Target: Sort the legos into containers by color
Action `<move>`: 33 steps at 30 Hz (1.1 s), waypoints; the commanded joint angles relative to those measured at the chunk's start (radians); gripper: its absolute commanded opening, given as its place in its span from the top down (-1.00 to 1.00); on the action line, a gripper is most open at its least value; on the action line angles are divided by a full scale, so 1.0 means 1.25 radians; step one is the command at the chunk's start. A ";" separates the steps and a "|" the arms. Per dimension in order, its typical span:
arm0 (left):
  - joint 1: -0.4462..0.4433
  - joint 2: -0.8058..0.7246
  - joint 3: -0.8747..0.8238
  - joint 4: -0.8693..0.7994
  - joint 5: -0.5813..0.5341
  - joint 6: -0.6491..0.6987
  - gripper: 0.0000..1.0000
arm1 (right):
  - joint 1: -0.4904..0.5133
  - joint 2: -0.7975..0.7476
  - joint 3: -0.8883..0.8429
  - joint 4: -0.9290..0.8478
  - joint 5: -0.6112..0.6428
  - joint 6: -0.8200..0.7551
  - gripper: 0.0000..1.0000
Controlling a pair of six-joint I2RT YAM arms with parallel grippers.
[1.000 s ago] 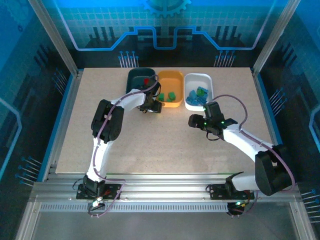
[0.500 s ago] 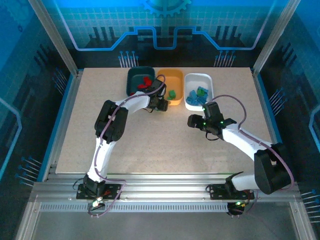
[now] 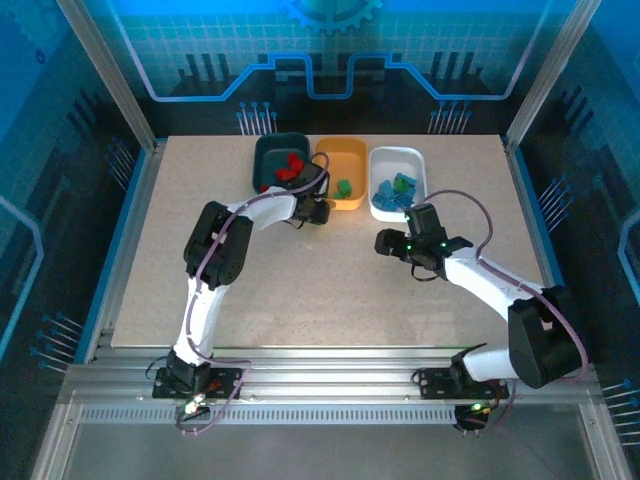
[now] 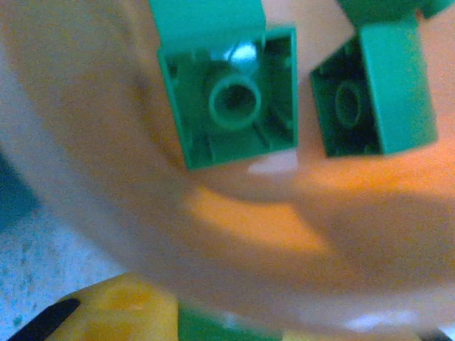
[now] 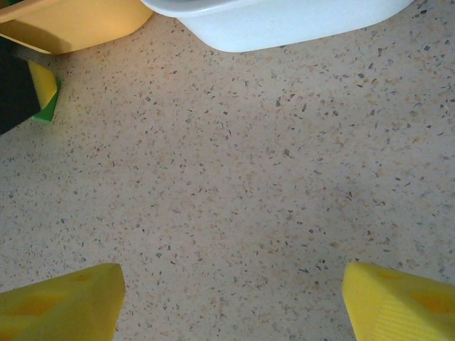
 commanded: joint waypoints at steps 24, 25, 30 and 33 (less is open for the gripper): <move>-0.007 0.097 0.469 -0.214 0.101 -0.082 0.45 | -0.192 -0.419 -0.108 -0.124 0.154 0.085 -0.70; -0.007 0.102 0.475 -0.213 0.106 -0.085 0.44 | -0.202 -0.438 -0.115 -0.124 0.153 0.085 -0.71; -0.007 0.138 0.496 -0.185 0.148 -0.106 0.01 | -0.229 -0.429 -0.107 -0.105 0.093 0.072 -0.75; -0.007 0.162 0.535 -0.195 0.169 -0.110 -0.69 | -0.228 -0.341 -0.060 -0.091 0.031 0.051 -0.75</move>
